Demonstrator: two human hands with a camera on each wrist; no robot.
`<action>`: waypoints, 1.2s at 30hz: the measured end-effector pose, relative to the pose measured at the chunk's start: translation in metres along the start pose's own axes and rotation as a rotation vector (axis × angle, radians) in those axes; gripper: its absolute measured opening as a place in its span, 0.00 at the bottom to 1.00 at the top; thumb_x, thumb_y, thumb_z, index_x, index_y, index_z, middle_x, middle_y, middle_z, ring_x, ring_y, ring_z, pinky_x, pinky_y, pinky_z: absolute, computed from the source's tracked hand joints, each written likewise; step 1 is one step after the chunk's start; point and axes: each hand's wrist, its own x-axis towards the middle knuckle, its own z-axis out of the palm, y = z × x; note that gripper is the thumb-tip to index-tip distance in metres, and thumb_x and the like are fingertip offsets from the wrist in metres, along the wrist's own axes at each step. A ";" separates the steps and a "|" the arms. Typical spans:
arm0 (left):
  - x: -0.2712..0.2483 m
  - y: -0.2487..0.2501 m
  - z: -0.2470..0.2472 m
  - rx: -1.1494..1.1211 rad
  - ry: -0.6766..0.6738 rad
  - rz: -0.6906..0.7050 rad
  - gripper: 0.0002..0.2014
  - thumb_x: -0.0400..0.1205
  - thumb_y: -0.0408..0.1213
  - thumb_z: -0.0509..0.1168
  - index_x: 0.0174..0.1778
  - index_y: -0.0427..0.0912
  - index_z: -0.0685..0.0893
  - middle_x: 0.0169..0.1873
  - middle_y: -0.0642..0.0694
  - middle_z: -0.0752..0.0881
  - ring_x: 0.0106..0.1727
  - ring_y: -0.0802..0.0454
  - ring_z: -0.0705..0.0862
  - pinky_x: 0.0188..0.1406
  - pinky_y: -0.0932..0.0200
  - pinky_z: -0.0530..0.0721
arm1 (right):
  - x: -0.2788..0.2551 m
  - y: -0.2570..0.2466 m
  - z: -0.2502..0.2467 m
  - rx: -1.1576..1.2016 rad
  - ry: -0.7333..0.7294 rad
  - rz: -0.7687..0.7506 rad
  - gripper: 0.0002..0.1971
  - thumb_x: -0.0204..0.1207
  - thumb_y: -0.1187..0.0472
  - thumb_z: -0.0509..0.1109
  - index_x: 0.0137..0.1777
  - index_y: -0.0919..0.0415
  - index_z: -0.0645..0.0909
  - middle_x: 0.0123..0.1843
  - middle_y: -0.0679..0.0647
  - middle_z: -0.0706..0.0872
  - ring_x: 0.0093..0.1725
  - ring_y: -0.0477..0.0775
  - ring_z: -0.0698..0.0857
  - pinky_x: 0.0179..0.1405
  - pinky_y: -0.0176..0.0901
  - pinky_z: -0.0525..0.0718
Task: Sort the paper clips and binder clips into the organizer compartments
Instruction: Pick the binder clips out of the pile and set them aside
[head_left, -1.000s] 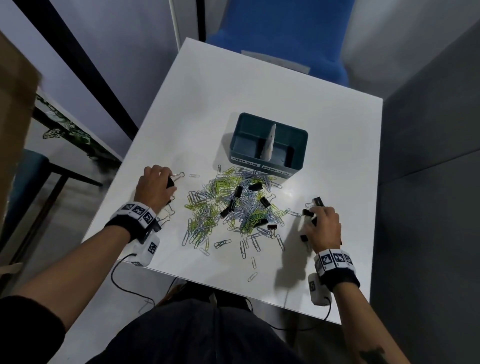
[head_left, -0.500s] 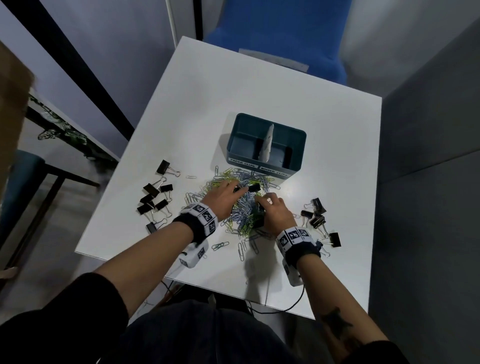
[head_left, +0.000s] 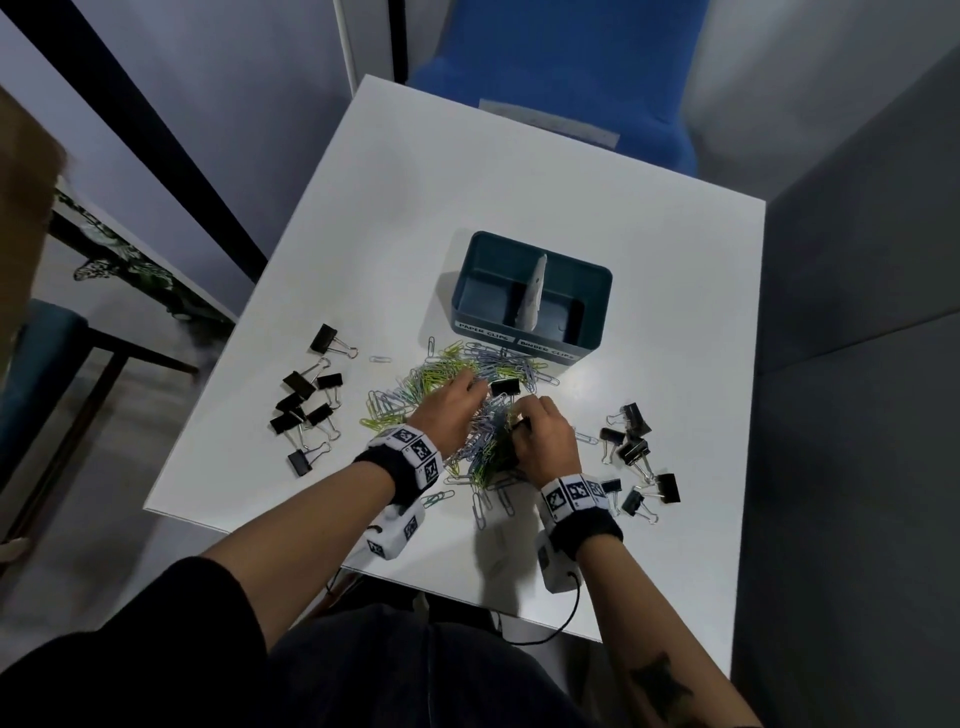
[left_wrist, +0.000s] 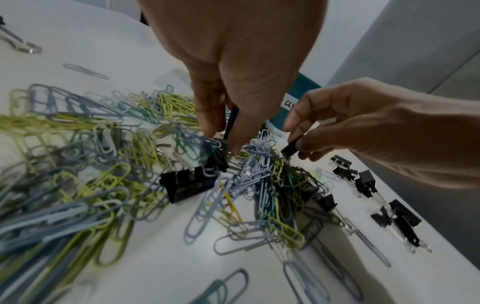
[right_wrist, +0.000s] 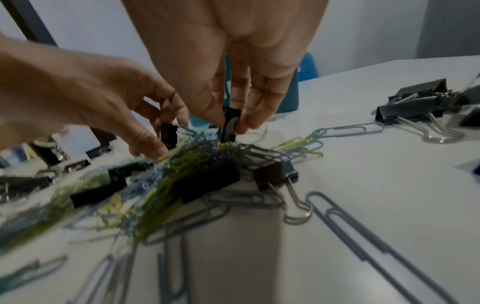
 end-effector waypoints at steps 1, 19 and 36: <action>0.000 -0.001 0.000 -0.048 0.008 -0.012 0.19 0.71 0.16 0.65 0.54 0.39 0.75 0.54 0.42 0.75 0.38 0.48 0.80 0.34 0.54 0.85 | -0.002 0.001 -0.003 0.093 0.037 0.042 0.15 0.71 0.74 0.66 0.56 0.60 0.79 0.51 0.58 0.83 0.45 0.60 0.83 0.41 0.49 0.83; -0.022 -0.035 -0.045 -0.548 0.083 -0.202 0.15 0.77 0.30 0.71 0.53 0.55 0.85 0.52 0.54 0.88 0.48 0.57 0.85 0.45 0.56 0.86 | -0.014 0.102 -0.080 0.112 0.272 0.341 0.11 0.72 0.72 0.70 0.48 0.55 0.83 0.48 0.56 0.82 0.46 0.56 0.83 0.47 0.50 0.84; -0.027 -0.146 -0.096 -0.145 0.048 -0.610 0.16 0.75 0.23 0.63 0.44 0.51 0.86 0.50 0.44 0.89 0.52 0.43 0.85 0.51 0.52 0.84 | -0.012 0.112 -0.079 0.035 0.273 0.401 0.07 0.73 0.65 0.70 0.50 0.60 0.85 0.47 0.59 0.86 0.50 0.61 0.81 0.48 0.45 0.75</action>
